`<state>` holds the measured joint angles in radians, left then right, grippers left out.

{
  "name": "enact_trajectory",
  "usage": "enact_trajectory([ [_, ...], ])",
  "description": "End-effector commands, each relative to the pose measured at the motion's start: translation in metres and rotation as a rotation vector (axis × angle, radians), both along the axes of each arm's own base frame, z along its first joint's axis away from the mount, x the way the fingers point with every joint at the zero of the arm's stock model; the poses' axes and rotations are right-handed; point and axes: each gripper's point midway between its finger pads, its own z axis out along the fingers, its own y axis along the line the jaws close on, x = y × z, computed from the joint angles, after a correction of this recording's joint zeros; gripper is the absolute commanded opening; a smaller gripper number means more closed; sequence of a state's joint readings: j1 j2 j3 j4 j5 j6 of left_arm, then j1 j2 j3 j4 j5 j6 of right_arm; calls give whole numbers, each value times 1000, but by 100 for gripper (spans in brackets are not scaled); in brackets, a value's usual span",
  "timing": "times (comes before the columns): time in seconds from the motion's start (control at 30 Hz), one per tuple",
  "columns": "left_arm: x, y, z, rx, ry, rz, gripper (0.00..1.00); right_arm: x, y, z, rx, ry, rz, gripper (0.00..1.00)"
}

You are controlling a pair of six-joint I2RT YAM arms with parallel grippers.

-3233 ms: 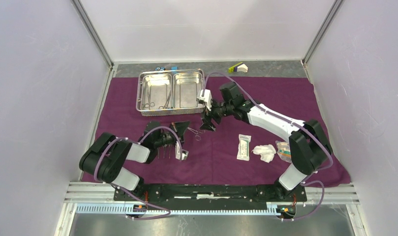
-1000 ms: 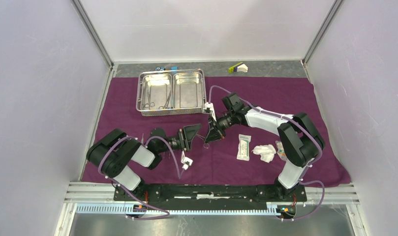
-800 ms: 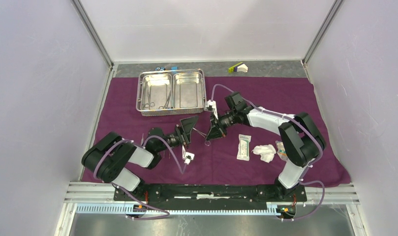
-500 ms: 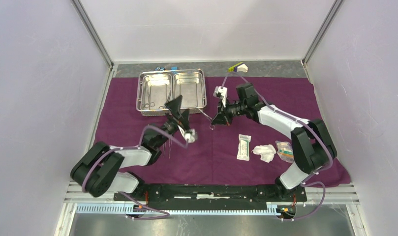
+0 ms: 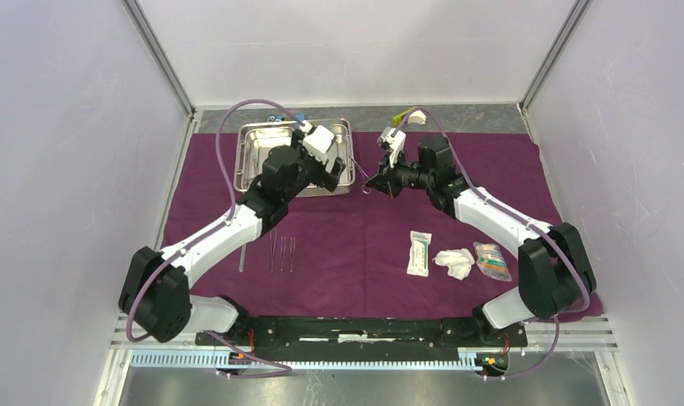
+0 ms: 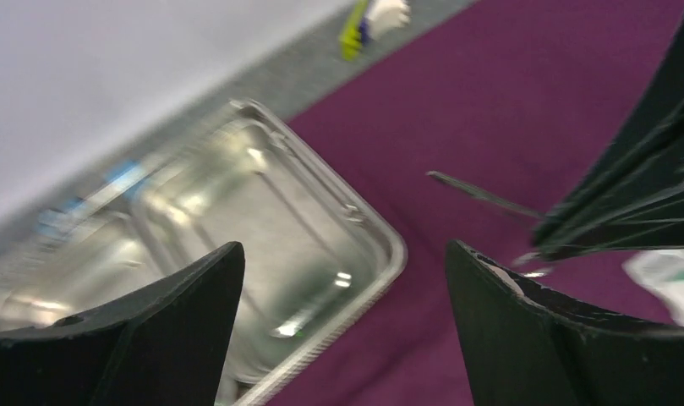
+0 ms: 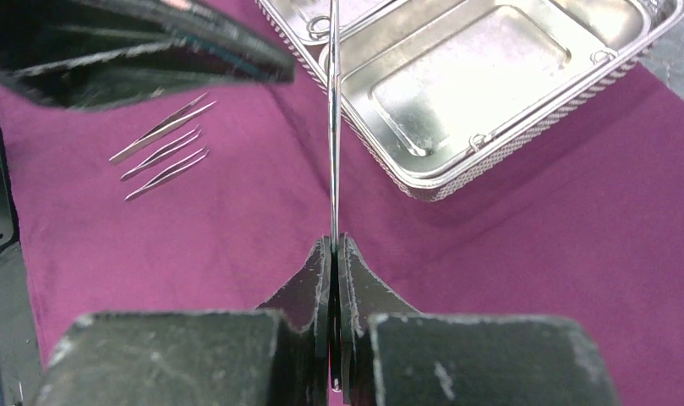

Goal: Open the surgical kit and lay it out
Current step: Place the medical item in the surgical kit.

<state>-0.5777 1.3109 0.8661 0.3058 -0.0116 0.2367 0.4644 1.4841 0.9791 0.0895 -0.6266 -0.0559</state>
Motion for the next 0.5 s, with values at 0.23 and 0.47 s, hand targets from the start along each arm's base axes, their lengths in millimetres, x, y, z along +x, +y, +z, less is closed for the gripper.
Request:
enact_trajectory([
  [0.23, -28, -51, -22, -454, 697, -38, 88, 14, 2, 8, 89, 36, -115, 0],
  [0.47, -25, -68, -19, -625, 833, -38, 77, 16, 2, -1, 91, 68, -133, 0],
])
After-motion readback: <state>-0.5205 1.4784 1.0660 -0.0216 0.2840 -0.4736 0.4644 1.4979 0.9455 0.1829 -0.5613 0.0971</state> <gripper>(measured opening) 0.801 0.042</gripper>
